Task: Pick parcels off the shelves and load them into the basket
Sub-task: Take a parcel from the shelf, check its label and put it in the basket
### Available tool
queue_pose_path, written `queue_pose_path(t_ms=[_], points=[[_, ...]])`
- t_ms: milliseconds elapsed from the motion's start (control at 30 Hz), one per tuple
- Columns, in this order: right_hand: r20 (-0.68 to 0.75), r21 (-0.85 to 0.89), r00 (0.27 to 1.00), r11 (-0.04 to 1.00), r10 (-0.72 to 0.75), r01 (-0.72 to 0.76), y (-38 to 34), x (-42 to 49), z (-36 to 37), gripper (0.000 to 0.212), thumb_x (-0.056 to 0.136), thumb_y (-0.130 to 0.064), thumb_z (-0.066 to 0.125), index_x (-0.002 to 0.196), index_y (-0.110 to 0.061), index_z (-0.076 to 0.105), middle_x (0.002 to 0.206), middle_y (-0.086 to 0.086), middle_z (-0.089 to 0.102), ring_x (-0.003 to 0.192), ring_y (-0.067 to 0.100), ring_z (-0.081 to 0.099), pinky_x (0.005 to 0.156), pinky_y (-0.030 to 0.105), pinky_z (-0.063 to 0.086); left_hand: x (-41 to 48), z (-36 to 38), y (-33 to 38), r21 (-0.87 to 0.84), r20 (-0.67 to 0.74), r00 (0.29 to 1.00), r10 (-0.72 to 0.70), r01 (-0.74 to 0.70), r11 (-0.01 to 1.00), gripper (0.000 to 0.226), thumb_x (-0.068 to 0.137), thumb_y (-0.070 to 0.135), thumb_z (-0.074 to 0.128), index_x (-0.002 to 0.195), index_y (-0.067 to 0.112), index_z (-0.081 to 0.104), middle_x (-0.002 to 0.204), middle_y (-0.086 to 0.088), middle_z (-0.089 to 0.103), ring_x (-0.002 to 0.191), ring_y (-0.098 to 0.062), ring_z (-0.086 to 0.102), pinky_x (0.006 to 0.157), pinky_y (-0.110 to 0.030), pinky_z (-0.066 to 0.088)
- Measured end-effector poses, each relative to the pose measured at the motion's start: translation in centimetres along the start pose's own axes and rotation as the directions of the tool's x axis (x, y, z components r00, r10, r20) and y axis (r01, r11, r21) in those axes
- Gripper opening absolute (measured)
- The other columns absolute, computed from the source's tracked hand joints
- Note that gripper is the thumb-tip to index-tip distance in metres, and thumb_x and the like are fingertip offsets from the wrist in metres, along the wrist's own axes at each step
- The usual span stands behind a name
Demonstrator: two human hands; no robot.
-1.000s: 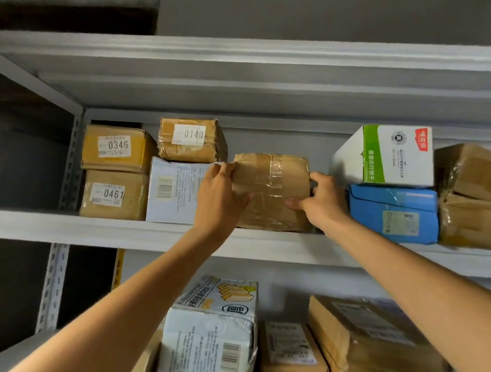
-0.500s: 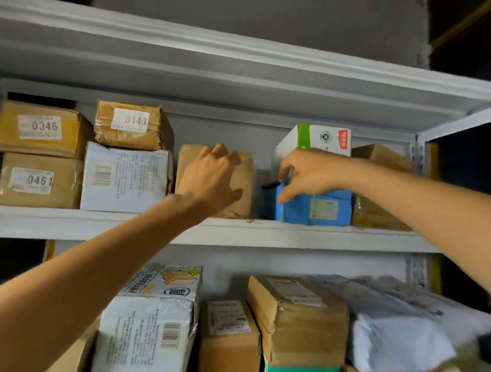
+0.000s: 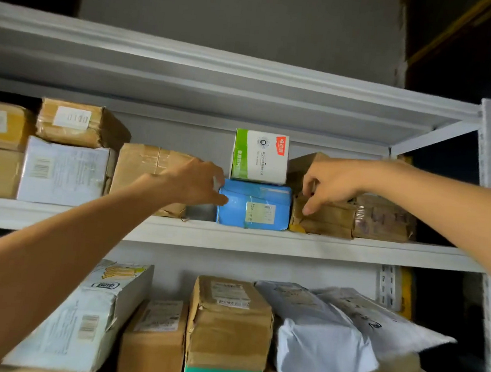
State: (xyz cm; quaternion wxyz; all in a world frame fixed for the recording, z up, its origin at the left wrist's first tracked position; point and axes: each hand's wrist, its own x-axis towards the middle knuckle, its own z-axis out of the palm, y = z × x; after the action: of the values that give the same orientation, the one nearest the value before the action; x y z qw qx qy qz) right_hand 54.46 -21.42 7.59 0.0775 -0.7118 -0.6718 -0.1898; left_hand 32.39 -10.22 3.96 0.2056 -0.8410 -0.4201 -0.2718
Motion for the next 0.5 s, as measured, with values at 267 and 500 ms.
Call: queue_pose_path(t_ms=[267,500], points=[[-0.207,0.164,0.978,0.984,-0.041,0.076,3.5,1.0,0.8,0.037,0.082,-0.035,0.074,0.11,-0.012,0.066,0.097,0.005,0.069,0.09,0.021,0.065,0.086,0.039,0.054,2.5,-0.4,1.2,-0.103,-0.036,0.988,-0.152,0.147,0.984,0.051,0.086,0.049,0.062,0.125,0.017,0.054,0.119,-0.005,0.062,0.099,-0.02,0.059,0.089,-0.034,0.051],[-0.387,0.416,0.917,0.906,0.1,0.077,2.0,3.8,2.6,0.05,0.082,-0.03,0.073,0.116,0.005,0.061,0.109,0.022,0.067,0.101,0.036,0.062,0.074,0.038,0.052,4.7,0.7,2.1,-0.56,-0.097,0.954,-0.282,0.182,0.808,0.072,0.088,0.034,0.065,0.143,0.008,0.029,0.12,-0.003,0.057,0.103,-0.017,0.056,0.083,-0.031,0.048]])
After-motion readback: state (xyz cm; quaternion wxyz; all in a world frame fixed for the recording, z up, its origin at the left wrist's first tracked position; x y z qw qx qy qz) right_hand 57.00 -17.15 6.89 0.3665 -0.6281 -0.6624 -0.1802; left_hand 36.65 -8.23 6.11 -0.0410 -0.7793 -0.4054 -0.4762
